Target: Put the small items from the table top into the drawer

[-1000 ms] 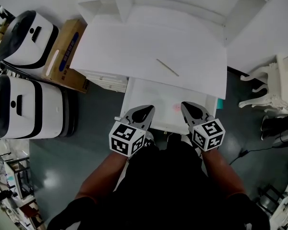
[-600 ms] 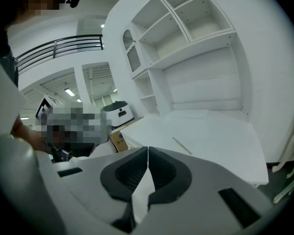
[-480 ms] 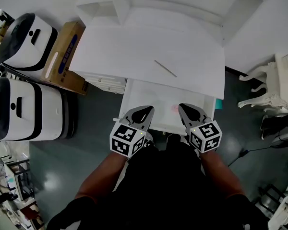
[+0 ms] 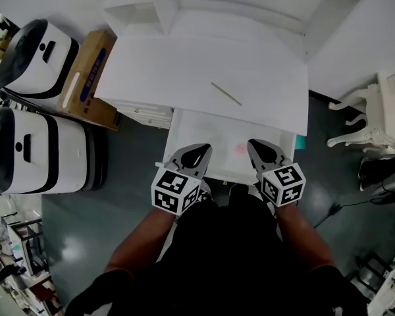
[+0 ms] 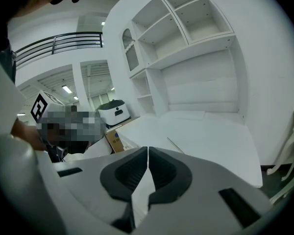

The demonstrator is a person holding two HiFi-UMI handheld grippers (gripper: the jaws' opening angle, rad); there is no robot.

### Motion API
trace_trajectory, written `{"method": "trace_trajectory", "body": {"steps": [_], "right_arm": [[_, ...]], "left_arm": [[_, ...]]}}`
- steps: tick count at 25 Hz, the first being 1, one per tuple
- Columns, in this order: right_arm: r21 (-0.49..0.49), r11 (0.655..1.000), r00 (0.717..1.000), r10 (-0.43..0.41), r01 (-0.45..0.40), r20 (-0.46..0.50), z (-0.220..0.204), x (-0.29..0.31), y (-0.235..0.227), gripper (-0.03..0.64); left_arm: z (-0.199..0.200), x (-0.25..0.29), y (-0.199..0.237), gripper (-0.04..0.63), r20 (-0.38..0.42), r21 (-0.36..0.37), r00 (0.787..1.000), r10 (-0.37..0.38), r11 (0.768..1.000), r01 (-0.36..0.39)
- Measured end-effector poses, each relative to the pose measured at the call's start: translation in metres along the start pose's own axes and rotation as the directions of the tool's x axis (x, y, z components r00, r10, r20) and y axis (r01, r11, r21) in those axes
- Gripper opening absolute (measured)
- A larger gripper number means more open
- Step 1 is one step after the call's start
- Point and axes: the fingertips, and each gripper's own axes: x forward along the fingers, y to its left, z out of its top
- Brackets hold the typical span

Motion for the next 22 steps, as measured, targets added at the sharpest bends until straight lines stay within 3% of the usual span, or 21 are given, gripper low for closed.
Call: {"method": "trace_trajectory", "body": {"steps": [14,19,22], "right_arm": [[-0.022,1.0,0.999,0.003,-0.004,-0.038,-0.011,0.036,-0.019,0.028],[-0.007,1.0,0.994,-0.027,0.026,-0.104,-0.031,0.063,-0.044,0.028],[-0.05,0.998,0.988,-0.049,0.043,-0.146,-0.04,0.08,-0.058,0.028]], "left_arm": [[-0.017,0.013,0.015,0.003,-0.072,-0.054,0.996,0.045,0.997,-0.049],[-0.027,0.019,0.023,0.003,-0.113,-0.136,0.992,0.051,0.988,-0.066],[-0.029,0.021,0.023,0.003,-0.131,-0.156,0.991,0.03,0.986,-0.051]]}}
